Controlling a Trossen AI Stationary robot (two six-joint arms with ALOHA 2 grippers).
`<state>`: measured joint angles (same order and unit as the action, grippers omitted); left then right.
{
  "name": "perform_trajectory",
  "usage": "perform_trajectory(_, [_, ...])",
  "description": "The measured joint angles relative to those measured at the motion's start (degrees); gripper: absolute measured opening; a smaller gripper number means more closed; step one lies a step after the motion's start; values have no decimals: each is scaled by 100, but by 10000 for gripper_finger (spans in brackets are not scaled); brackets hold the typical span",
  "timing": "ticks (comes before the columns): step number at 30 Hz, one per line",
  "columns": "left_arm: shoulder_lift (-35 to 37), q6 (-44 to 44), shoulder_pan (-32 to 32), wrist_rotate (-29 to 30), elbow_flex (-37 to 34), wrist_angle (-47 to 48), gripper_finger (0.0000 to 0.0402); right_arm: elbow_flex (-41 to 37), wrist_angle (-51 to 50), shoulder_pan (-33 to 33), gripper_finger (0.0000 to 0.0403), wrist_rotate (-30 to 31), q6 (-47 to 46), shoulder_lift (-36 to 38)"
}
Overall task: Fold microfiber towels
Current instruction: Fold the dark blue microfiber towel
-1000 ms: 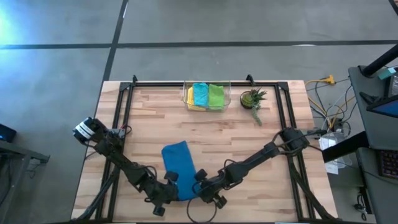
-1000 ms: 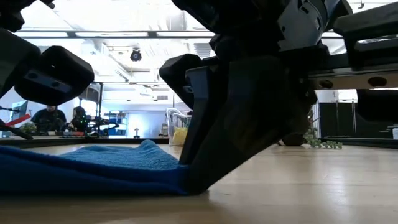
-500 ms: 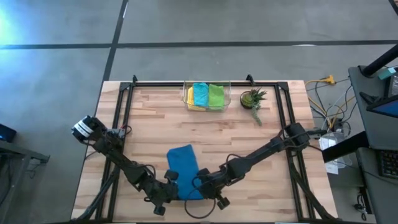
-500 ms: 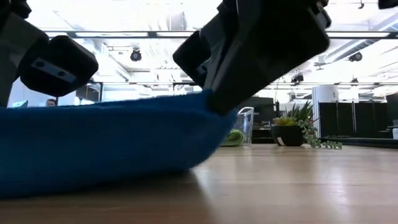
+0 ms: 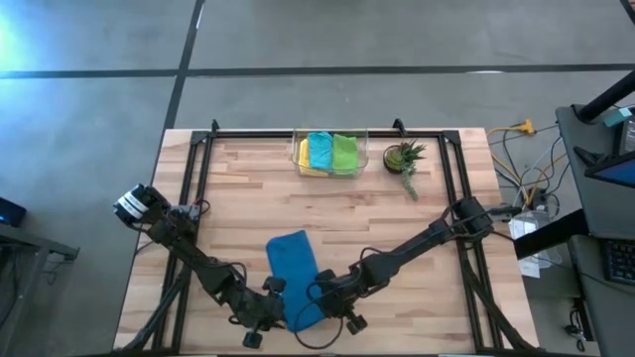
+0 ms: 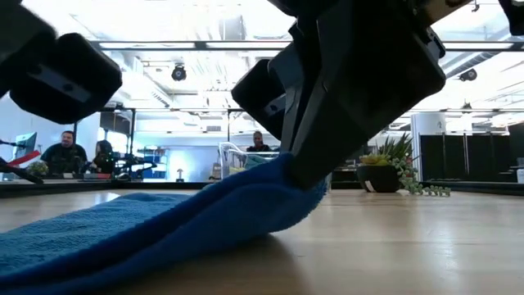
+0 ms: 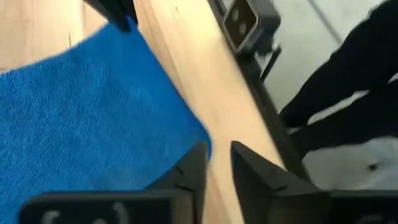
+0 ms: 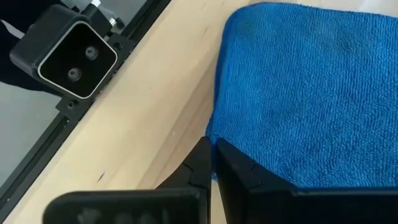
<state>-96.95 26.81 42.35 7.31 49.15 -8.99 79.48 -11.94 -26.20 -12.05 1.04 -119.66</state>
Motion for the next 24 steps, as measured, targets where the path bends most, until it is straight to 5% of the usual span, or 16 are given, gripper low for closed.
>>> perform_trajectory(12, [-362,306,0,193,66,-543,203,-11,17,69,9,2,-19,-48])
perform_trajectory(24, [-1108,296,1,197,922,693,216,-24,17,111,9,4,-108,-48])
